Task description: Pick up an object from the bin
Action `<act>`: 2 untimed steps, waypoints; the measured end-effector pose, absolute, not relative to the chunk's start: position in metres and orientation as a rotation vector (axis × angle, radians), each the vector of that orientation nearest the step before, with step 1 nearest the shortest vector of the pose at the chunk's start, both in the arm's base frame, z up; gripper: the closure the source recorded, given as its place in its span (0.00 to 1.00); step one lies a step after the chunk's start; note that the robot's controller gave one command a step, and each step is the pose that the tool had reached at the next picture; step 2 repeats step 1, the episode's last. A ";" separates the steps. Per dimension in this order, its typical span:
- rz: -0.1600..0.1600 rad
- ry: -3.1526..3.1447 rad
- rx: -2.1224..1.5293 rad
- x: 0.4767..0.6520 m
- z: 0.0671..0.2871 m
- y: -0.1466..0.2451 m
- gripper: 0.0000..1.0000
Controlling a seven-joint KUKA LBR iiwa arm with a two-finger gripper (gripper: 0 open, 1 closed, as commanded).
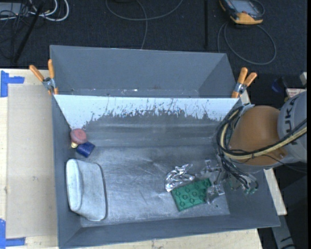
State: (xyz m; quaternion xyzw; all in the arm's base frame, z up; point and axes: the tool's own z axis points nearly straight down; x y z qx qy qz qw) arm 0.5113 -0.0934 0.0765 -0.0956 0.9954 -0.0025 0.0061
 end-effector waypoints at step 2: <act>-0.003 3.128 -0.193 0.515 0.226 -0.092 1.00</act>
Offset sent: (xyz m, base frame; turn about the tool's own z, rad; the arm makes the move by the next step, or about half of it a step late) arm 0.0024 0.0015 0.1451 0.0694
